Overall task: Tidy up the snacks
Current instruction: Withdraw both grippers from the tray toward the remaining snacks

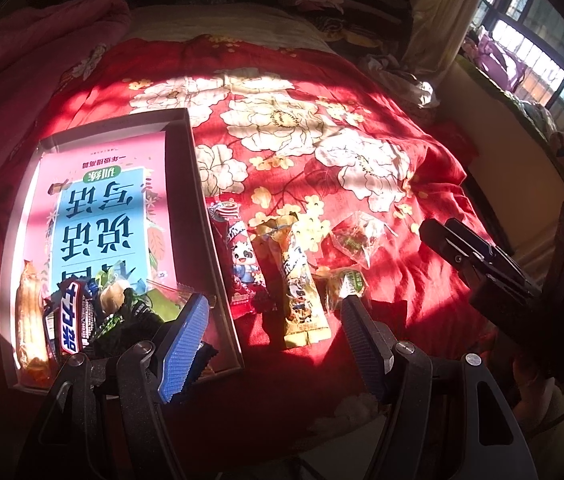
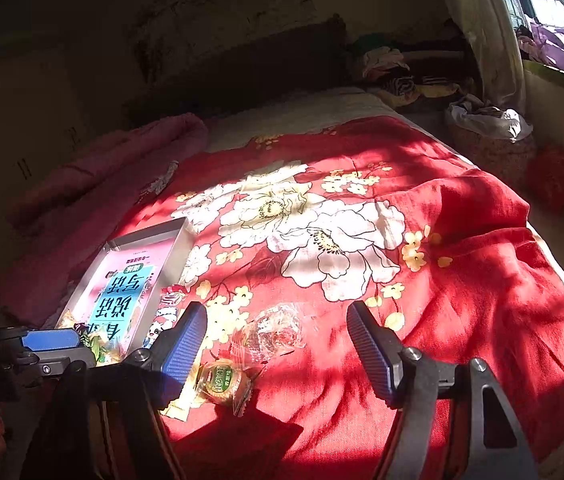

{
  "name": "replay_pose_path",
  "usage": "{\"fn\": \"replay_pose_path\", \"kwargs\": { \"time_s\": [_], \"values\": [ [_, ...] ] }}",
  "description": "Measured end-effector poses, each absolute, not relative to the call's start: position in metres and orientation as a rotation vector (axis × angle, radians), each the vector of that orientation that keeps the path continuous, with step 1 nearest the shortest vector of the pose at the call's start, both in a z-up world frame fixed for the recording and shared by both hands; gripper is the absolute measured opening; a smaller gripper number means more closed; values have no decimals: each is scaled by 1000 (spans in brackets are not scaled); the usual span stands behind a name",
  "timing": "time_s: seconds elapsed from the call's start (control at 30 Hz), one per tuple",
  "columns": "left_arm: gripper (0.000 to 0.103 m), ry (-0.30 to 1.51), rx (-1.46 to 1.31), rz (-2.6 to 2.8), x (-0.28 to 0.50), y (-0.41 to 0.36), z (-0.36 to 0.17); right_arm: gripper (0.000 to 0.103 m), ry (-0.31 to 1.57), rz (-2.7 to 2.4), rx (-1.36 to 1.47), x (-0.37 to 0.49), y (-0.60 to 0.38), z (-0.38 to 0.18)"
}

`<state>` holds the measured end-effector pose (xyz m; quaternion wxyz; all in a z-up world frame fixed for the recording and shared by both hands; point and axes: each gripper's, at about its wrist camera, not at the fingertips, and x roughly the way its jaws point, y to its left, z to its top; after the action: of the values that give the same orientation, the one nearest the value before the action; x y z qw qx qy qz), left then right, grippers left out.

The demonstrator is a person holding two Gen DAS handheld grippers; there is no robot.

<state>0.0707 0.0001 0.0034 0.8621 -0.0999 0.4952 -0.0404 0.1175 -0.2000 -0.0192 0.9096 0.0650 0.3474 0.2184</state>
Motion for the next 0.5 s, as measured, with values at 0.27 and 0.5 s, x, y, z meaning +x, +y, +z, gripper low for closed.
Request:
{"fn": "replay_pose_path", "kwargs": {
  "time_s": [0.27,0.5],
  "values": [
    [71,1041,-221,-75,76,6,0,72,776,588,32,109,-156,-34],
    [70,1040,-236,-96,85,4,-3,72,796,544,-20,112,-151,-46]
  ]
}}
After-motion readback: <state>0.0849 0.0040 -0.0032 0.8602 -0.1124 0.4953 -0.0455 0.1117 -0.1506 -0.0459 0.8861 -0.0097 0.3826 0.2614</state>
